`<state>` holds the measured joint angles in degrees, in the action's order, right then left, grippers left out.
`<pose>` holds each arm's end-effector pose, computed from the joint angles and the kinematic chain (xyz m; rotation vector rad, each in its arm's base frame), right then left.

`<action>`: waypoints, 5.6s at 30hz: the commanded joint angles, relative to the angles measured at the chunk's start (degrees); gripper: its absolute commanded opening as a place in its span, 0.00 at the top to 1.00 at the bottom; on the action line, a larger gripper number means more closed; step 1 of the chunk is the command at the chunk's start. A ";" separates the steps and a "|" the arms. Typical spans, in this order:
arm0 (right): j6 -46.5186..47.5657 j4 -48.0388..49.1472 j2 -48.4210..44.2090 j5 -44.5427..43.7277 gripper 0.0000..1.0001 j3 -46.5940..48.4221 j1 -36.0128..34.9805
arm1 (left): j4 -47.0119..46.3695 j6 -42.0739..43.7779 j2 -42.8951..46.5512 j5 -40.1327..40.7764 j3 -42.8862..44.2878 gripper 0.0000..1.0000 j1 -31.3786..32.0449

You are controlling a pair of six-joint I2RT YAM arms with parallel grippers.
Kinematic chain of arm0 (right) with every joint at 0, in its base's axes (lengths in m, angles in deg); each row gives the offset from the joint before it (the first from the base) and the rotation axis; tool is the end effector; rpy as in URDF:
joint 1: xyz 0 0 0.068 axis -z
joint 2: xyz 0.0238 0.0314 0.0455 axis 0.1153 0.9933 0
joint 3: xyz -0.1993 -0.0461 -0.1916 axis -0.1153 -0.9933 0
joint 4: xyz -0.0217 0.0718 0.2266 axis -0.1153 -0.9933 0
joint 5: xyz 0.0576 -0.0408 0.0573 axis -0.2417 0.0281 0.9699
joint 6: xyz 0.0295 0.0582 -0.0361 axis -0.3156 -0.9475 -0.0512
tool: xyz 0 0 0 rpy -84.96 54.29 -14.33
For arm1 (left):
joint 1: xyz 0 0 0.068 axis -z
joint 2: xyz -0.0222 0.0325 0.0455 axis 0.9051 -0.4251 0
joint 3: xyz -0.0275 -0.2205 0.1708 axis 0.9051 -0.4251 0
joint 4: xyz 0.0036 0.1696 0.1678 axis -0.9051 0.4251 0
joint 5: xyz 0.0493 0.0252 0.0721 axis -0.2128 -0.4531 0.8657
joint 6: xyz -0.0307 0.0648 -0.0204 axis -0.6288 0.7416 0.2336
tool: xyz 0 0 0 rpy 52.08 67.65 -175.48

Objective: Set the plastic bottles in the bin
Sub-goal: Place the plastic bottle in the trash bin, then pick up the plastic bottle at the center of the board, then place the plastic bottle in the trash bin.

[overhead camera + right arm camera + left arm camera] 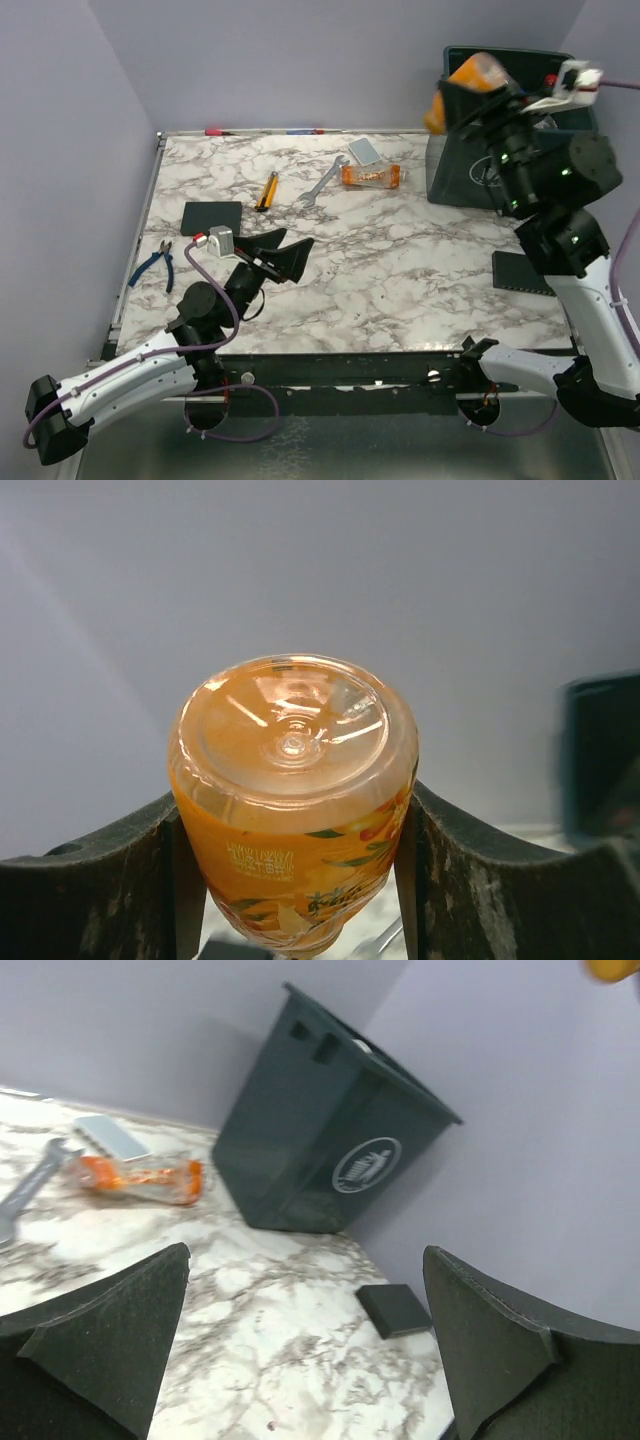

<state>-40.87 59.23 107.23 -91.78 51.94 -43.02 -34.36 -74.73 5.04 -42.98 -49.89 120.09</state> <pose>0.1630 0.1016 0.5495 0.0199 1.2953 0.6800 0.1013 -0.1101 0.3193 -0.0159 1.3236 -1.0701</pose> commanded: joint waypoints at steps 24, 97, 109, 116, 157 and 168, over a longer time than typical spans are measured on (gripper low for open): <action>2.43 4.33 52.56 -15.24 0.15 42.72 45.54 | 24.61 -8.95 0.23 14.39 2.77 0.01 0.03; -22.32 -13.08 -45.90 28.24 0.01 -50.11 25.06 | 24.24 -57.26 -108.58 6.73 81.35 0.78 -20.52; -17.35 -12.70 -41.24 31.77 0.00 -49.80 25.07 | 6.40 -47.70 -76.84 -3.02 49.29 0.99 -20.48; -15.58 -8.15 -32.53 46.15 0.03 -49.41 25.05 | 13.57 -26.81 -52.18 -20.86 38.47 1.00 -24.18; -7.31 6.97 3.41 32.70 0.53 -33.75 -4.41 | 29.18 -11.55 -28.25 -47.02 42.79 1.00 -27.65; -6.25 -3.75 -3.48 26.48 0.99 -29.09 -4.50 | 27.31 -16.21 -22.25 -31.01 35.96 0.01 -27.57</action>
<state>-48.76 62.18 107.39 -58.93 17.75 -47.44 -5.51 -88.13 -20.44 -82.76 -11.36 92.22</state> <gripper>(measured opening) 0.247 0.842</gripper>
